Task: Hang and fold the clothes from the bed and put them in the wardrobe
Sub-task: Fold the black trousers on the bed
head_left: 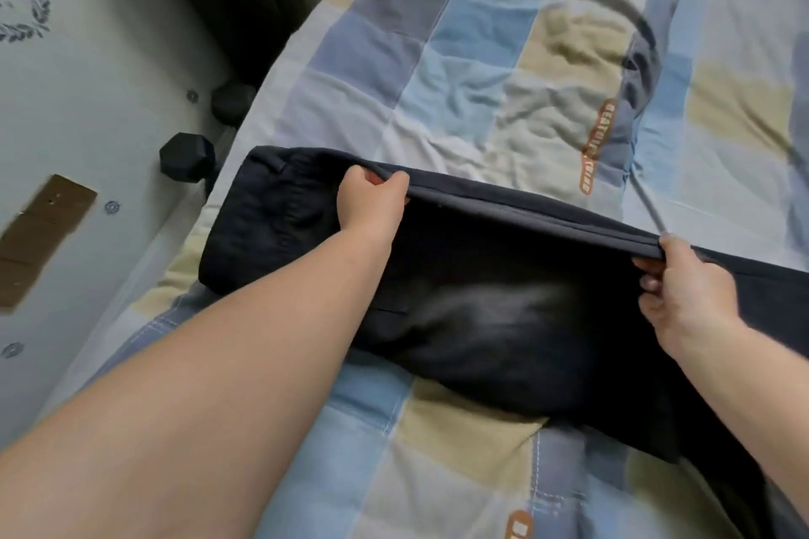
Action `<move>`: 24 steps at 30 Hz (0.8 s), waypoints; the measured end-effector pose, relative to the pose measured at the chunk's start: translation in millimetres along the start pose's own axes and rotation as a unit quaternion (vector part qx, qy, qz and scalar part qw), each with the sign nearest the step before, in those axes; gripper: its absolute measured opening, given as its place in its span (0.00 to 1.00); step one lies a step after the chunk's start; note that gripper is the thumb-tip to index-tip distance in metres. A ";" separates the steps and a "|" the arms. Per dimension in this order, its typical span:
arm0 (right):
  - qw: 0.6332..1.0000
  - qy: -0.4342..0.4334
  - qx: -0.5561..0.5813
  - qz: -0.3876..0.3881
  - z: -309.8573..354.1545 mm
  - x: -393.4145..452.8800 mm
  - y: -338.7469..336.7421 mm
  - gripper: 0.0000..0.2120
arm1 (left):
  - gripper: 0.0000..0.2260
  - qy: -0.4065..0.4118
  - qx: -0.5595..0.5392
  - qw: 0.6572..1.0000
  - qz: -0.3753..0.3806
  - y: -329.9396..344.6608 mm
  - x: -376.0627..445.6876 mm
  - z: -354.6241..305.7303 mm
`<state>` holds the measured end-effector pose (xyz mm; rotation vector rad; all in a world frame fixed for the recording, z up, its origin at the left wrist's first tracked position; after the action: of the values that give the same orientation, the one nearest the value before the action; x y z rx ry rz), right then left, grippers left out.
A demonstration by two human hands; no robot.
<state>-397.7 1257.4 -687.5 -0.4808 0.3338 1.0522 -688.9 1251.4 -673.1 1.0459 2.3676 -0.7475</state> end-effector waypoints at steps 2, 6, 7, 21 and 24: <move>1.000 -0.012 -0.020 -0.018 0.5 22.1 15.0 0.11 | 0.06 0.011 0.017 1.000 0.009 10.6 19.3 -3.0; 0.999 -0.002 -0.031 0.039 -3.4 46.7 38.3 0.08 | 0.05 0.024 0.036 0.999 -0.004 24.6 45.9 -4.5; 0.996 0.010 -0.023 0.086 -4.4 48.9 44.4 0.06 | 0.06 0.025 0.047 0.999 -0.011 26.9 50.8 -3.6; 0.958 -0.007 -0.122 0.258 -23.9 -6.4 -78.7 0.10 | 0.15 0.107 0.207 0.969 0.077 66.1 -64.3 64.7; 0.950 -0.029 -0.183 0.251 -30.3 -1.2 -163.9 0.11 | 0.11 0.106 0.197 0.962 0.153 100.8 -128.1 100.5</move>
<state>-254.0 1173.6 -677.0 -0.7156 0.2098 1.6370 -515.0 1177.4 -703.8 1.6895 2.1905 -1.0568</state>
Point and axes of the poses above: each hand's wrist, its own x-axis towards the middle knuckle, its own y-axis out of the palm, z = x × y, the point moved 1 cm from there along x, towards the middle knuckle, and after that the axes turned 9 degrees about -y, right-handed, at the moved point
